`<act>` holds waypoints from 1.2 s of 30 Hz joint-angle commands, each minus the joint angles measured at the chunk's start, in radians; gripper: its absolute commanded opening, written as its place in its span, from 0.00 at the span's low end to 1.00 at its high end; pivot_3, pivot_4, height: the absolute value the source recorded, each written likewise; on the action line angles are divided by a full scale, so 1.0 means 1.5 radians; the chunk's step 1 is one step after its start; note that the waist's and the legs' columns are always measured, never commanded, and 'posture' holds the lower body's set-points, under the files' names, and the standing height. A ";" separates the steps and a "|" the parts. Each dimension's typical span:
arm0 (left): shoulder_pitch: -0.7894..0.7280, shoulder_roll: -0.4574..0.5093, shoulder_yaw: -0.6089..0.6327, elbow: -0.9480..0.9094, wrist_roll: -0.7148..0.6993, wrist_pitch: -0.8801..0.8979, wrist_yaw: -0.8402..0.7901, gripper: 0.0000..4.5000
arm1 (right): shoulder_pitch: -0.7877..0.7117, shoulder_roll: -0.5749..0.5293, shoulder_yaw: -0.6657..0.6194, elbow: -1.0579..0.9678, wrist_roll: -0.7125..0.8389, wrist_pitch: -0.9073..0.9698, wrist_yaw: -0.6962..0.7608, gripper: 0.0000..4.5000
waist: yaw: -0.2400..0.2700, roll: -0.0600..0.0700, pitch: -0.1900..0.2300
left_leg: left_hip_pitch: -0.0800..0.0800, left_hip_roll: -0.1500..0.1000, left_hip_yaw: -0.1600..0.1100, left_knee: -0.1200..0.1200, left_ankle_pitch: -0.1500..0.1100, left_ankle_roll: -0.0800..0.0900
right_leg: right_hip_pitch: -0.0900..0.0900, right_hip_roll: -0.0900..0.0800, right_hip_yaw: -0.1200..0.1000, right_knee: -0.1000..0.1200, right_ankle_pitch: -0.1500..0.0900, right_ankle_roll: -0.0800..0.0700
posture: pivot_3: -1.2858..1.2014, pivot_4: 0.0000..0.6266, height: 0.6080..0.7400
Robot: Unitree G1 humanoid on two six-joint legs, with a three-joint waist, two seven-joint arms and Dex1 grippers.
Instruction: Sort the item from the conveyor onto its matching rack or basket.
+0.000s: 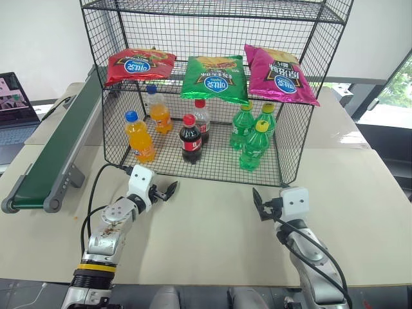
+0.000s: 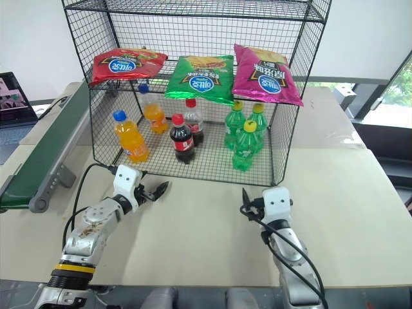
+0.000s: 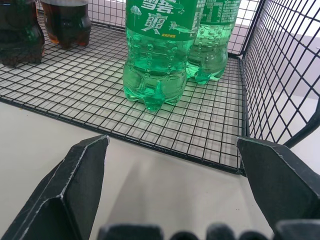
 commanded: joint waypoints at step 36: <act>0.044 0.017 0.048 -0.060 -0.021 0.016 -0.043 0.99 | -0.004 -0.034 0.007 -0.054 0.004 -0.006 0.057 1.00 | 0.000 0.002 -0.001 | 0.000 0.000 0.000 0.003 0.000 0.000 | 0.000 0.000 0.000 0.003 0.000 0.000 | 0.52 0.24 1.00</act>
